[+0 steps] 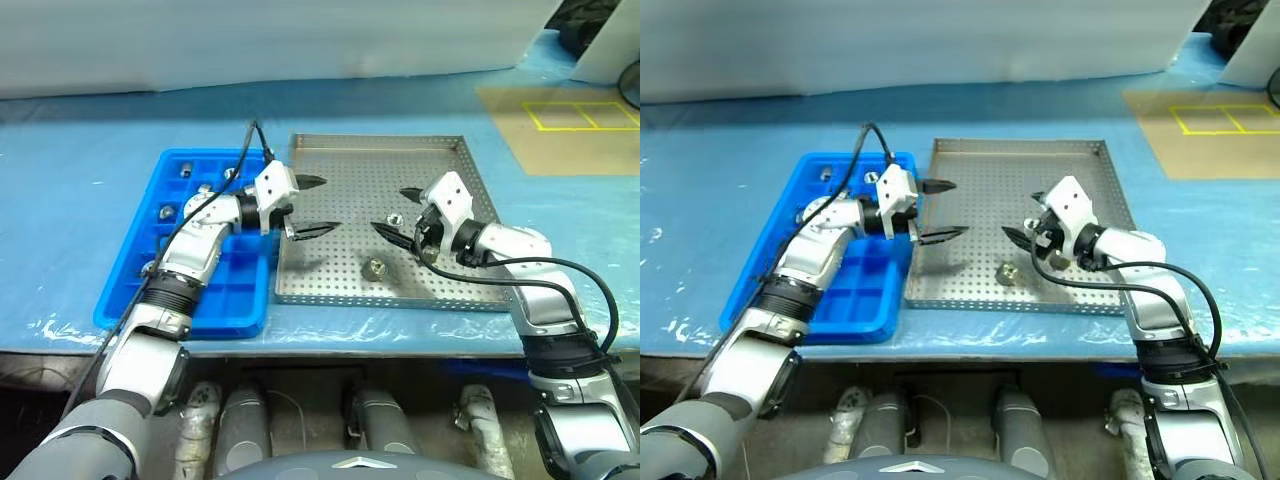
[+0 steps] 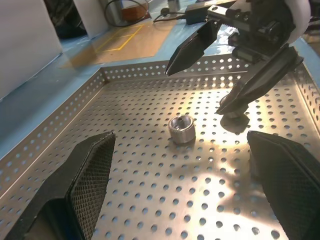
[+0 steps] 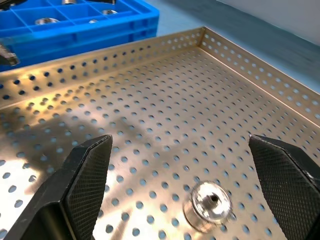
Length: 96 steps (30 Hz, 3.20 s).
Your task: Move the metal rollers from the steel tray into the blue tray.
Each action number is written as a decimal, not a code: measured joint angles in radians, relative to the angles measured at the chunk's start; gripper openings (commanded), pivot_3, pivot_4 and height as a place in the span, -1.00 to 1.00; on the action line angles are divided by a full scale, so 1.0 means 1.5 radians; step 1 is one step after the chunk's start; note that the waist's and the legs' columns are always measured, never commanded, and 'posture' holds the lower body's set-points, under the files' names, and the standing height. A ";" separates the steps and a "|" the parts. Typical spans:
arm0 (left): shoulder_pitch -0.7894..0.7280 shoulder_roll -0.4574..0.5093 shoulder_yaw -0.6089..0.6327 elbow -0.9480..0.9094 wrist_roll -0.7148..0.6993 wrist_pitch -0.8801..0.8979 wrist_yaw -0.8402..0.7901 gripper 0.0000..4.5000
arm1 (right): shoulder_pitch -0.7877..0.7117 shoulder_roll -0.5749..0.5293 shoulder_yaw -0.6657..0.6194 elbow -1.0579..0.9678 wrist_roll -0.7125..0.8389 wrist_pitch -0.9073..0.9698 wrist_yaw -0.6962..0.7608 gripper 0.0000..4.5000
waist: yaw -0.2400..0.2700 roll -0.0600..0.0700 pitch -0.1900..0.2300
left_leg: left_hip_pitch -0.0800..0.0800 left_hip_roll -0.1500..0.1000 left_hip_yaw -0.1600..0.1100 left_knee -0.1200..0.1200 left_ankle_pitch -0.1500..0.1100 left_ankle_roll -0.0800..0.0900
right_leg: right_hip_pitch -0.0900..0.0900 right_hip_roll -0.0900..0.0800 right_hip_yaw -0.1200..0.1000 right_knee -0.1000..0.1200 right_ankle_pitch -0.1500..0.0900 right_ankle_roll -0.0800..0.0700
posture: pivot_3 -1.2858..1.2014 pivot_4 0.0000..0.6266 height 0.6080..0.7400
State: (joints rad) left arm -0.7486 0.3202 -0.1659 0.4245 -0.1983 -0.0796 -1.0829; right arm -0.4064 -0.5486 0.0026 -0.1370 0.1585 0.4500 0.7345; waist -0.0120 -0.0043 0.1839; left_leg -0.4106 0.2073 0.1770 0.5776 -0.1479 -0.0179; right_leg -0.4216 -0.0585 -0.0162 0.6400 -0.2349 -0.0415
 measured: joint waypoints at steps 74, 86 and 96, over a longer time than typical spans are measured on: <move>0.037 0.022 0.004 -0.049 0.015 0.006 0.031 0.99 | -0.110 0.116 0.000 0.207 -0.026 -0.102 -0.129 -0.66 | 0.001 0.000 0.000 | 0.003 0.000 0.002 -0.002 -0.001 0.001 | 0.002 0.000 0.003 -0.002 0.000 -0.001 | -0.20 -0.52 1.00; 0.043 0.038 0.016 -0.079 -0.011 0.034 0.032 0.99 | -0.119 0.107 0.006 0.102 0.044 -0.016 -0.066 -0.66 | -0.001 0.000 0.000 | 0.003 0.000 0.001 -0.005 0.000 0.000 | 0.000 0.000 0.003 -0.003 0.000 -0.001 | -0.12 -0.52 1.00; 0.197 0.215 0.153 -0.316 -0.137 0.203 0.008 0.99 | -0.227 0.136 0.136 0.130 0.069 -0.029 0.135 -0.66 | 0.021 0.000 0.001 | 0.004 0.000 0.000 -0.009 0.001 -0.002 | -0.001 0.000 0.003 -0.003 -0.001 -0.003 | 0.14 -0.52 1.00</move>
State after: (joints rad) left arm -0.4534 0.6423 0.0640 -0.0496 -0.4038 0.2250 -1.0711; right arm -0.7468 -0.3447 0.2068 0.0585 0.2616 0.4064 0.9370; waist 0.0196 -0.0037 0.1849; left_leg -0.4049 0.2079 0.1766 0.5642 -0.1468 -0.0205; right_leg -0.4235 -0.0580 -0.0123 0.6348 -0.2366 -0.0457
